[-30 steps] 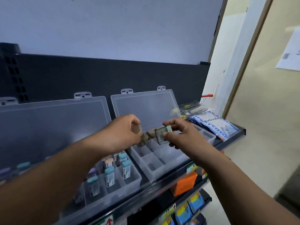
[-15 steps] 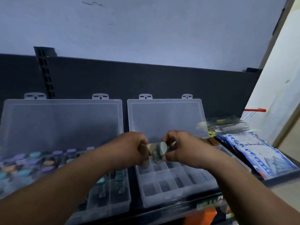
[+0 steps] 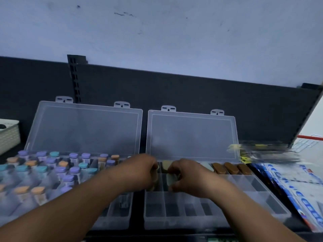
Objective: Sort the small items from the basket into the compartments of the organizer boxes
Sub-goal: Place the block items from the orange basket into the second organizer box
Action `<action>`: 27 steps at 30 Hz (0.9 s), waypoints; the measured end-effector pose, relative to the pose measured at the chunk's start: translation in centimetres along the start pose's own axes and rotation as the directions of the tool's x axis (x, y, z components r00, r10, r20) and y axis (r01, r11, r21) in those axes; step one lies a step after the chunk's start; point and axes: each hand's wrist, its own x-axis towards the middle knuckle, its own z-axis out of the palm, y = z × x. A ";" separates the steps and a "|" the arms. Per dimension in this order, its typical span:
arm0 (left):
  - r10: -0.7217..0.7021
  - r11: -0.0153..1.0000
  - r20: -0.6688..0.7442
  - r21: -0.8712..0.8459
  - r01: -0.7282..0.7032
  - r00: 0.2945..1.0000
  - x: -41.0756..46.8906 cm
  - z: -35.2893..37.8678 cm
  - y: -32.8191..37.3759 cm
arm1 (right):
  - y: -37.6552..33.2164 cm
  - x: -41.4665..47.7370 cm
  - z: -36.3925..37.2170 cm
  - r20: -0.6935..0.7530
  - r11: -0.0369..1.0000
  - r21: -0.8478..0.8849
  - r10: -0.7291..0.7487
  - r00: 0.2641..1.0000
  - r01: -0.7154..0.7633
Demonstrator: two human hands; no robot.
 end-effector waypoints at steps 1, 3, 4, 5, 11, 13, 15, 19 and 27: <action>-0.001 1.000 -0.002 0.012 0.001 1.000 0.1 0.1 0.1 | 0.1 0.2 0.0 0.009 1.000 -0.013 -0.011 1.000 0.011; -0.003 1.000 -0.005 0.017 0.003 1.000 0.3 0.3 0.2 | 0.3 0.6 -0.2 0.025 0.999 -0.017 -0.031 0.999 0.031; -0.003 1.000 -0.002 0.013 0.003 1.000 0.4 0.3 0.3 | 0.4 0.7 -0.2 0.034 0.999 -0.008 -0.038 0.999 0.039; -0.005 1.000 0.005 0.010 0.005 1.000 0.4 0.3 0.3 | 0.5 0.7 -0.3 0.040 0.999 -0.002 -0.046 0.998 0.046; -0.018 1.000 0.068 0.026 0.016 0.998 0.6 0.3 0.5 | 0.6 0.7 -0.4 0.050 0.996 -0.027 -0.080 0.996 0.082; -0.015 1.000 0.072 0.027 0.013 0.997 0.6 0.3 0.6 | 0.5 0.6 -0.5 0.055 0.996 -0.027 -0.084 0.995 0.085; -0.019 0.999 0.078 0.027 0.017 0.997 0.5 0.2 0.6 | 0.4 0.4 -0.6 0.059 0.996 -0.032 -0.086 0.995 0.088; -0.031 0.999 0.064 0.036 0.029 0.997 0.2 0.3 0.7 | 0.4 0.4 -0.5 0.063 0.996 -0.035 -0.079 0.995 0.081; -0.016 0.996 -0.189 0.086 0.033 0.982 -1.4 -0.3 0.1 | -0.8 0.3 -0.9 -0.161 0.986 -0.117 -0.140 0.977 0.122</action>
